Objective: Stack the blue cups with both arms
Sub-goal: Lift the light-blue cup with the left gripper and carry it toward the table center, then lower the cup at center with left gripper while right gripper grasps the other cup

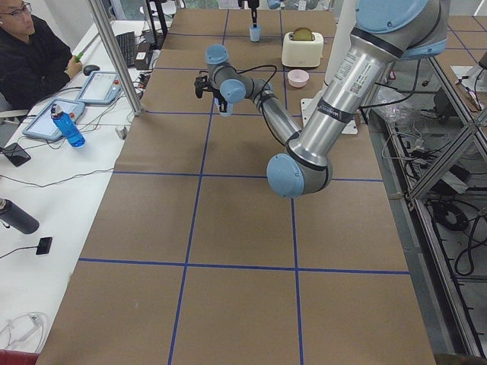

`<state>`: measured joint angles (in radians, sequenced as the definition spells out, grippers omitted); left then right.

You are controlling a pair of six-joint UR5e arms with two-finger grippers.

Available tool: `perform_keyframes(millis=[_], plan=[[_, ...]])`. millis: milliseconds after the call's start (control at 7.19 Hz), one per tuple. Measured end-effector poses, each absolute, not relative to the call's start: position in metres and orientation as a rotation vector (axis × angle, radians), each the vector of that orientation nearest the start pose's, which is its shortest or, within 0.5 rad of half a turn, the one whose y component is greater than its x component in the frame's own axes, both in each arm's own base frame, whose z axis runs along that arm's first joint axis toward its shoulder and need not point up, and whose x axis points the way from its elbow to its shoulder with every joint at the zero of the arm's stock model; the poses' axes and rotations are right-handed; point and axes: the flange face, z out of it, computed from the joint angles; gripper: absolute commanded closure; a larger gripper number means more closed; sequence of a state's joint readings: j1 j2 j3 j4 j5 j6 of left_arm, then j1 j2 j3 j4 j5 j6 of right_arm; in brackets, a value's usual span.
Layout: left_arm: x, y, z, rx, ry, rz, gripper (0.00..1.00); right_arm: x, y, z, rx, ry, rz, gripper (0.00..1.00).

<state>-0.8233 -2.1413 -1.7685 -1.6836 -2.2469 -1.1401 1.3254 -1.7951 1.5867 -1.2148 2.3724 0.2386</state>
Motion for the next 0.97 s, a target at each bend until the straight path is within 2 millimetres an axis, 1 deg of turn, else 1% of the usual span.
perform_keyframes(millis=[278, 417, 695, 834, 974], plan=[[0.386, -0.520, 0.213, -0.016, 1.052, -0.060, 1.00, -0.039, -0.410, 0.704, -0.046, -0.817, -0.057, 1.00], [0.393, -0.525, 0.209, -0.022, 1.052, -0.067, 1.00, -0.042, -0.420, 0.693, -0.031, -0.834, -0.060, 1.00], [0.419, -0.538, 0.191, -0.030, 1.046, -0.098, 1.00, -0.045, -0.445, 0.661, -0.004, -0.907, -0.065, 1.00], [0.436, -0.536, 0.188, -0.025, 1.034, -0.103, 1.00, -0.042, -0.464, 0.643, 0.001, -0.925, -0.047, 1.00], [0.456, -0.531, 0.188, -0.013, 1.024, -0.106, 1.00, -0.039, -0.489, 0.619, 0.002, -0.932, -0.027, 1.00]])
